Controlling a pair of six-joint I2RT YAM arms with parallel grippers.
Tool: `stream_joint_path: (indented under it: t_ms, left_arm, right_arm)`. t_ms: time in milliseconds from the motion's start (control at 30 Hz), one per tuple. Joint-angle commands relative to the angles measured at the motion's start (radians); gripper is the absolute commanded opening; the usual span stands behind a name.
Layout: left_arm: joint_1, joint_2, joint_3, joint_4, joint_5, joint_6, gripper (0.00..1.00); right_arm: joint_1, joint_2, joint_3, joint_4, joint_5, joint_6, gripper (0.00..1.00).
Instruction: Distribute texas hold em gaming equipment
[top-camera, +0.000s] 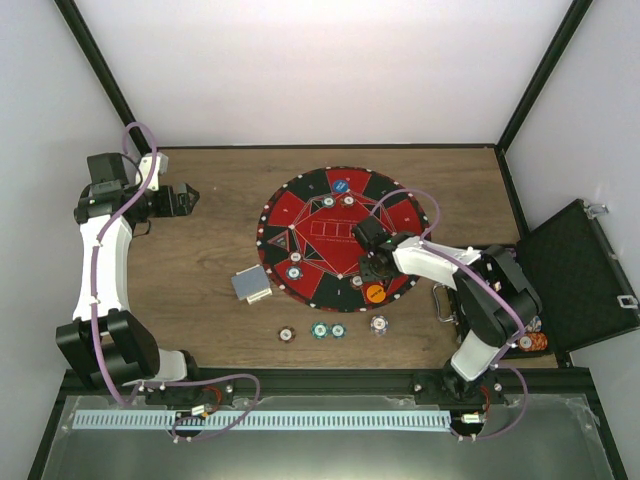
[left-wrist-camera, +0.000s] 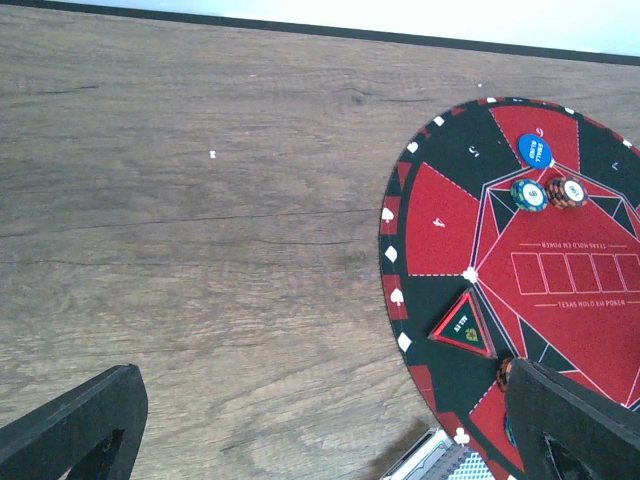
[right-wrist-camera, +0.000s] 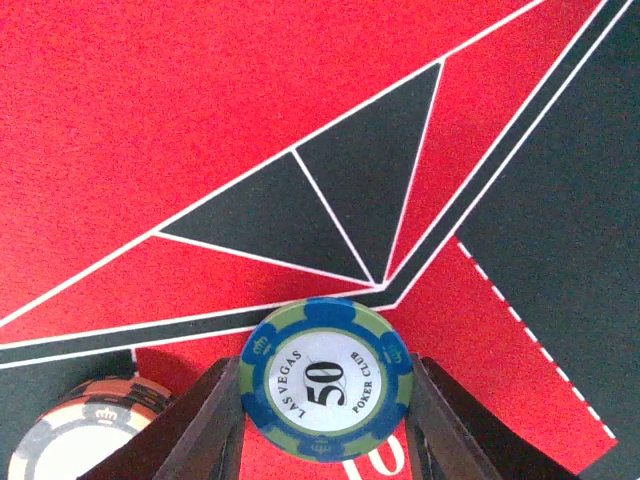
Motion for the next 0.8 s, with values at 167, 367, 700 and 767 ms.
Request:
stream_joint_path:
  t_ms: [167, 367, 700, 767]
  left_arm:
    - [0.004, -0.017, 0.002, 0.006, 0.002, 0.002, 1.00]
    - [0.004, -0.018, 0.000, 0.012, 0.006, -0.003, 1.00]
    - [0.004, -0.018, -0.015, 0.031, 0.020, -0.016, 1.00]
    - [0.004, -0.018, -0.014, 0.032, 0.024, -0.019, 1.00]
  right_arm:
    - [-0.008, 0.010, 0.036, -0.021, 0.032, 0.001, 0.69]
    - [-0.002, -0.079, 0.046, -0.087, 0.046, 0.034, 0.81]
    - [0.135, -0.301, -0.062, -0.250, 0.041, 0.204, 0.80]
    - [0.174, -0.334, -0.048, -0.286, 0.036, 0.234, 0.79]
